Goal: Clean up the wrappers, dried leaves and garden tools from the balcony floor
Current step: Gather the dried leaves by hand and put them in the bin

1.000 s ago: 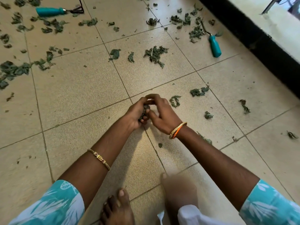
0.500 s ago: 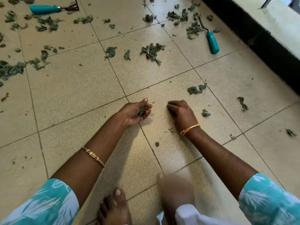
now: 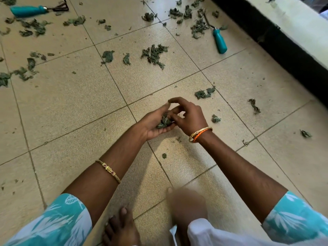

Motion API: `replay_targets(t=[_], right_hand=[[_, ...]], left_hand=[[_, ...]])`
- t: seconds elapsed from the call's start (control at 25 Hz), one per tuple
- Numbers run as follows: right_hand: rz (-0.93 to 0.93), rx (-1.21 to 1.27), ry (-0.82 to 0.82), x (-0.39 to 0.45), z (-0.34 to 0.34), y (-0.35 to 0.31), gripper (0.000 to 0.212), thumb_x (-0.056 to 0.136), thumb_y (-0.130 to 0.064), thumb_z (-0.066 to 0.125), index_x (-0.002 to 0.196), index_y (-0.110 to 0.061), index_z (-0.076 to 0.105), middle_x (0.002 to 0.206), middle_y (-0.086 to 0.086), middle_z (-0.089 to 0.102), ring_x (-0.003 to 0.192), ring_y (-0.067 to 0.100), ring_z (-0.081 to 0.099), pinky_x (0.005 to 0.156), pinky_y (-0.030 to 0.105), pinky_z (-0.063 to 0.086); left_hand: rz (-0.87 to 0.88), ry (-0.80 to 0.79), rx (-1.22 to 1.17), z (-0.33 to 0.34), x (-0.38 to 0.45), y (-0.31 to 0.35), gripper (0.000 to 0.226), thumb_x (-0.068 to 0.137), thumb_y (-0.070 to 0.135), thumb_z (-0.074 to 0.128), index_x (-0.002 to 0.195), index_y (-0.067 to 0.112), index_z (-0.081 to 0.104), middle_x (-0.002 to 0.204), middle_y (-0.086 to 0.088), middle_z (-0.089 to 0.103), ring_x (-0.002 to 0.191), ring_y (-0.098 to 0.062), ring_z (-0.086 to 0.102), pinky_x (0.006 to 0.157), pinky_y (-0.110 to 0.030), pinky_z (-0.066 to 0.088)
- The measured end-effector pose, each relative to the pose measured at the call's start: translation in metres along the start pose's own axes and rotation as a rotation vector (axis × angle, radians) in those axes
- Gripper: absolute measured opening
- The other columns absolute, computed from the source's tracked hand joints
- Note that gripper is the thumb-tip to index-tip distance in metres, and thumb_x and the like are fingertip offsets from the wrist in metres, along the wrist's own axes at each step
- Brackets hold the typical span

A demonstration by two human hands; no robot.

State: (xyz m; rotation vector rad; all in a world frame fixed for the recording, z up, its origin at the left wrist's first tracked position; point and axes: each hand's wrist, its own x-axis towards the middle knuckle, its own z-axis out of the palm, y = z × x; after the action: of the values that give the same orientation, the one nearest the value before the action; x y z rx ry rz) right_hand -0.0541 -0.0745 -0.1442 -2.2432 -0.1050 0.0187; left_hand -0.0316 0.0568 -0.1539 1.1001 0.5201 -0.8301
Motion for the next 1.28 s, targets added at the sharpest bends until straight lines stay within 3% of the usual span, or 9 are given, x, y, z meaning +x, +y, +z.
replay_targets(t=[0.16,0.24,0.4,0.52,0.64,0.8,1.04,1.16,1.28], right_hand=[[0.075,0.015,0.174,0.017,-0.019,0.021,0.012,0.086,-0.020,0.062,0.094,-0.015,0.069,0.093,-0.005,0.065,0.087,0.010,0.058,0.075,0.028,0.049],[0.172,-0.118,0.228,0.039,-0.037,0.048,0.032,0.083,-0.030,0.067,0.109,-0.012,0.064,0.119,0.005,0.055,0.105,0.014,0.050,0.091,0.030,0.046],[0.352,-0.415,-0.004,0.076,-0.061,0.094,0.087,0.074,-0.054,0.068,0.143,-0.015,0.031,0.152,0.016,0.017,0.141,0.032,0.015,0.114,0.043,0.023],[0.268,-0.450,-0.034,0.077,-0.047,0.102,0.071,0.083,-0.050,0.061,0.139,-0.014,0.037,0.150,0.017,0.022,0.139,0.032,0.019,0.115,0.040,0.020],[0.113,-0.369,0.089,0.062,-0.024,0.106,0.038,0.092,-0.022,0.055,0.126,-0.006,0.054,0.139,0.018,0.042,0.130,0.033,0.037,0.108,0.036,0.031],[-0.054,-0.438,0.166,0.043,-0.021,0.101,0.023,0.089,-0.004,0.053,0.107,0.000,0.067,0.117,0.016,0.062,0.111,0.032,0.055,0.091,0.037,0.046],[0.170,-0.014,0.235,0.041,-0.028,0.055,0.019,0.079,0.002,0.067,0.095,-0.007,0.072,0.093,0.008,0.071,0.081,0.013,0.067,0.074,0.017,0.053],[0.111,0.147,0.188,0.010,-0.010,0.020,0.038,0.078,0.001,0.068,0.112,-0.014,0.061,0.088,0.003,0.065,0.074,0.011,0.066,0.065,0.019,0.056],[0.017,-0.012,0.078,-0.014,0.005,0.011,0.040,0.082,-0.004,0.063,0.120,-0.018,0.057,0.089,0.004,0.069,0.082,0.013,0.064,0.074,0.025,0.054]], left_hand=[[0.000,0.064,0.077,0.007,0.005,0.004,0.027,0.097,0.030,0.053,0.076,0.013,0.056,0.062,0.002,0.049,0.049,-0.007,0.051,0.044,-0.015,0.044],[-0.017,0.124,0.093,0.005,0.008,0.007,0.033,0.096,0.031,0.053,0.067,0.017,0.049,0.057,0.003,0.045,0.045,-0.007,0.046,0.040,-0.016,0.040],[-0.012,0.181,0.074,-0.002,0.009,0.012,0.042,0.091,0.029,0.059,0.056,0.019,0.038,0.050,0.003,0.040,0.040,-0.008,0.043,0.037,-0.016,0.036],[-0.016,0.210,0.104,-0.003,0.010,0.011,0.040,0.087,0.023,0.063,0.057,0.019,0.038,0.045,0.004,0.040,0.038,-0.008,0.043,0.034,-0.016,0.034],[-0.035,0.195,0.107,-0.003,0.013,0.007,0.037,0.091,0.027,0.061,0.060,0.018,0.042,0.046,0.005,0.045,0.037,-0.005,0.043,0.032,-0.015,0.032],[-0.034,0.147,0.071,-0.004,0.015,0.003,0.029,0.096,0.029,0.055,0.072,0.014,0.053,0.058,0.001,0.060,0.040,-0.004,0.049,0.034,-0.014,0.037],[-0.021,0.023,-0.068,0.002,0.012,0.000,0.029,0.101,0.017,0.044,0.107,-0.009,0.057,0.107,-0.023,0.067,0.080,-0.024,0.072,0.063,-0.021,0.058],[-0.008,-0.015,-0.100,0.008,0.012,-0.006,0.038,0.102,0.029,0.039,0.108,-0.003,0.060,0.105,-0.019,0.068,0.093,-0.024,0.069,0.073,-0.026,0.059],[0.030,0.042,-0.016,0.013,0.014,-0.009,0.031,0.099,0.030,0.047,0.093,0.006,0.065,0.096,-0.011,0.070,0.089,-0.017,0.068,0.073,-0.027,0.056]])
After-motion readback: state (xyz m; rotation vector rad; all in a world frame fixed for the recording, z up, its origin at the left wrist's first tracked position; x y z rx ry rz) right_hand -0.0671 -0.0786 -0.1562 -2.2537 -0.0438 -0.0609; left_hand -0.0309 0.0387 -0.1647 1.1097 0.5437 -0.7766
